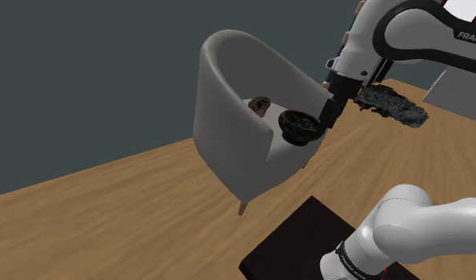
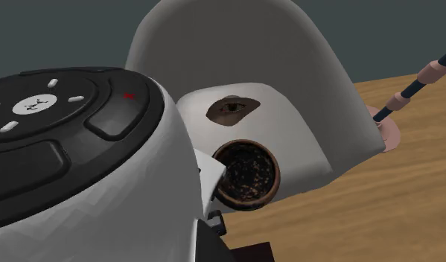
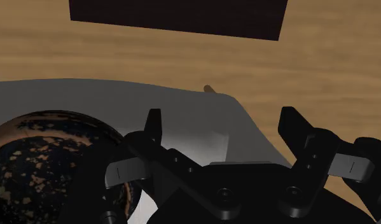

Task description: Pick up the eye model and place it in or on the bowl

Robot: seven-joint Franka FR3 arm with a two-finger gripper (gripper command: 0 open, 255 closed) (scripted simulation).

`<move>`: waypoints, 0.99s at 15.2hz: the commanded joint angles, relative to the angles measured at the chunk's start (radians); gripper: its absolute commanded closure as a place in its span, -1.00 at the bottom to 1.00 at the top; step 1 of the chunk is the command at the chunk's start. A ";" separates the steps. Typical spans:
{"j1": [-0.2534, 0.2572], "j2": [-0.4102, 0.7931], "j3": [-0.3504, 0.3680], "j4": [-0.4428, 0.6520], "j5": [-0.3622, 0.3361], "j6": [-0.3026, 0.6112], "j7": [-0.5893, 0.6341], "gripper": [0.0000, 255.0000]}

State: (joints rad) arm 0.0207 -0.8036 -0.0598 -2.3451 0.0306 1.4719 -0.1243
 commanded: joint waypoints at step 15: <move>0.090 0.378 -0.263 0.190 -0.151 0.282 -0.601 -1.00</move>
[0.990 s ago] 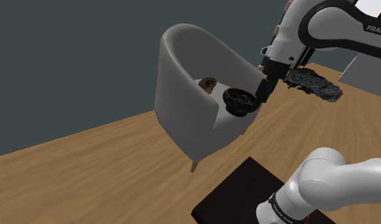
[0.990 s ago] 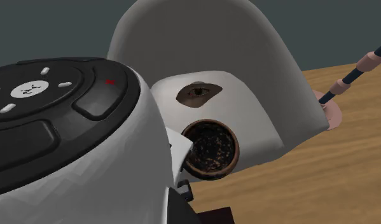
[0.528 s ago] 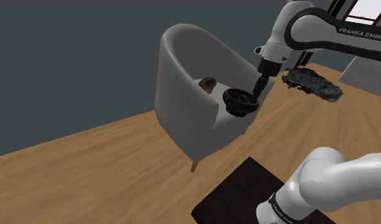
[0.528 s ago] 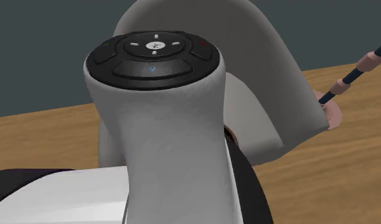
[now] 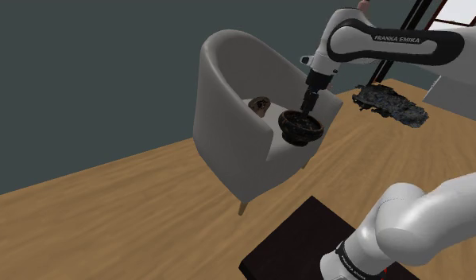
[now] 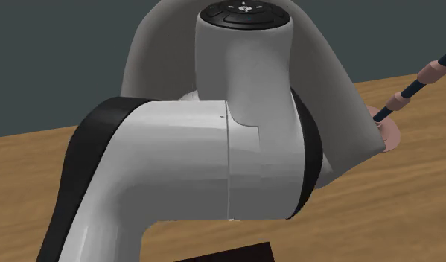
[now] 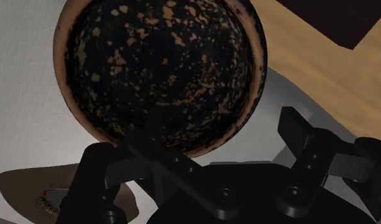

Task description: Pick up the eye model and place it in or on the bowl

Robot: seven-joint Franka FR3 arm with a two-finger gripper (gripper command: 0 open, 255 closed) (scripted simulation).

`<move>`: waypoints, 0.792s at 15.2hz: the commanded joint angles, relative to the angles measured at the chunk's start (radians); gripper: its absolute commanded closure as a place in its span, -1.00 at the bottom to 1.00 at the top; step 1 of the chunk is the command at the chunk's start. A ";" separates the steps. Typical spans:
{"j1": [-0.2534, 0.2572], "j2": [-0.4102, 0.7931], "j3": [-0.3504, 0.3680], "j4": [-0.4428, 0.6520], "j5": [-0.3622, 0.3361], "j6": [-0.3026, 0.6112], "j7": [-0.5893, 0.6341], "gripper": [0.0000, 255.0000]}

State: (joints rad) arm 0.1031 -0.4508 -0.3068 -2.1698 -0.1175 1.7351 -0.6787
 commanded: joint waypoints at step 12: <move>0.061 0.468 -0.142 0.395 0.141 0.147 -0.563 -1.00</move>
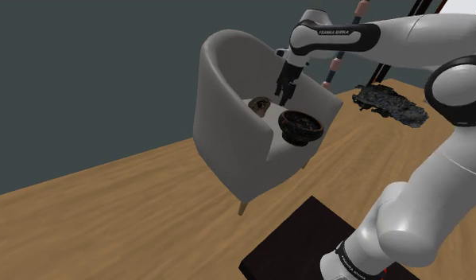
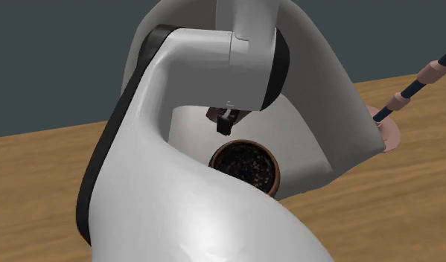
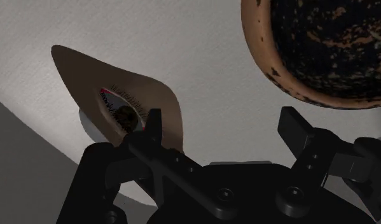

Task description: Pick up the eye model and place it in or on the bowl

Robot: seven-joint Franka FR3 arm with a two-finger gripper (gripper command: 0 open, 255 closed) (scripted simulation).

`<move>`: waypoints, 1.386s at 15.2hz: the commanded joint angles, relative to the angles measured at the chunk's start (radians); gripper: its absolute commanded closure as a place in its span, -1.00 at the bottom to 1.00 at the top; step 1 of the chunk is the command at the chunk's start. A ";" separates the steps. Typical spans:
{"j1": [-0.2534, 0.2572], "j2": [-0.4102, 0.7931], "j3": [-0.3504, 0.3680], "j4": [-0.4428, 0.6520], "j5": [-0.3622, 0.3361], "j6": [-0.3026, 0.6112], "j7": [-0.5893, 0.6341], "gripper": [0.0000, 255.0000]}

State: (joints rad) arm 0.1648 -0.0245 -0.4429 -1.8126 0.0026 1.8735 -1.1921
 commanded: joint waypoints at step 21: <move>-0.048 0.329 0.019 0.274 0.162 0.079 -0.311 -1.00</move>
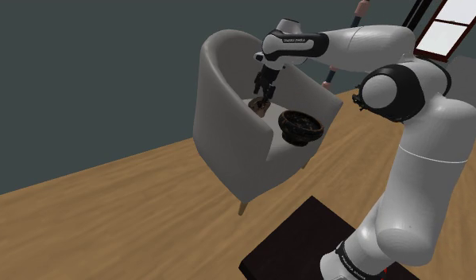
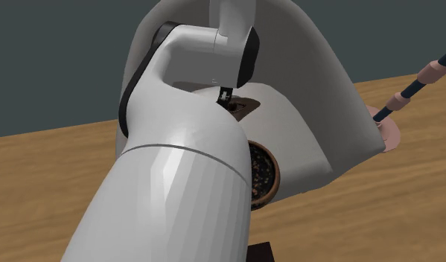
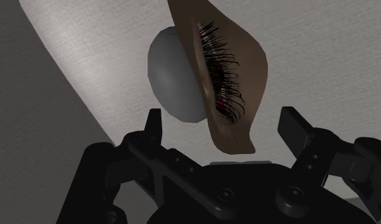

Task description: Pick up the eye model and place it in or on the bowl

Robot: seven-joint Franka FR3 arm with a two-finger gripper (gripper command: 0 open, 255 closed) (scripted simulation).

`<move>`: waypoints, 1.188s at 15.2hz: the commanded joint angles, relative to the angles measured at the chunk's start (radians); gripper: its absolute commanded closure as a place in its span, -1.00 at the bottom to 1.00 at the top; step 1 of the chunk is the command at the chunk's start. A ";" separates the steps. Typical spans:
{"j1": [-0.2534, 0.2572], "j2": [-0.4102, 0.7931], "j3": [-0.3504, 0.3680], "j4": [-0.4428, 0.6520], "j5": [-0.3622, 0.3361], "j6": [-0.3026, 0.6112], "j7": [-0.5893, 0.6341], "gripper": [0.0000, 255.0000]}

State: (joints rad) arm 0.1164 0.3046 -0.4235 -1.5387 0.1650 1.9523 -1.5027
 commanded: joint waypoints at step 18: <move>-0.007 0.001 -0.003 0.095 -0.003 -0.094 0.006 1.00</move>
State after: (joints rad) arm 0.1119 0.3038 -0.4258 -1.4610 0.1617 1.8743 -1.4961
